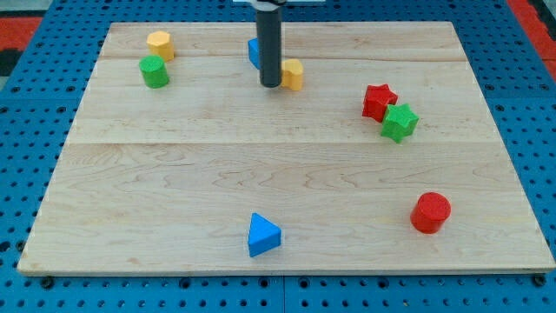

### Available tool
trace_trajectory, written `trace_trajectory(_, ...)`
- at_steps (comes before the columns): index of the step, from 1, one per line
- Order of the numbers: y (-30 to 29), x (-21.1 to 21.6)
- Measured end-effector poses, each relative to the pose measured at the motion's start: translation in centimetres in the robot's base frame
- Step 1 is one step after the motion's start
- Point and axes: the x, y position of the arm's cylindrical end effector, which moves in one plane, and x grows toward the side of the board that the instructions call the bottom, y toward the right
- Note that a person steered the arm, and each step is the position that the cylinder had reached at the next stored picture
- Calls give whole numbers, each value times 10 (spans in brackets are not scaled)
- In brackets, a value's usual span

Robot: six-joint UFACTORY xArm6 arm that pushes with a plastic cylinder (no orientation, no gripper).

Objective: Push the yellow heart towards the top right

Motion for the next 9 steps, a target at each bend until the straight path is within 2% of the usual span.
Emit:
trace_trajectory(1, 67, -18)
trace_trajectory(2, 94, -22)
trace_trajectory(3, 98, -14)
trace_trajectory(4, 46, -21)
trace_trajectory(5, 58, -43)
trace_trajectory(7, 132, -41)
trace_trajectory(9, 127, -41)
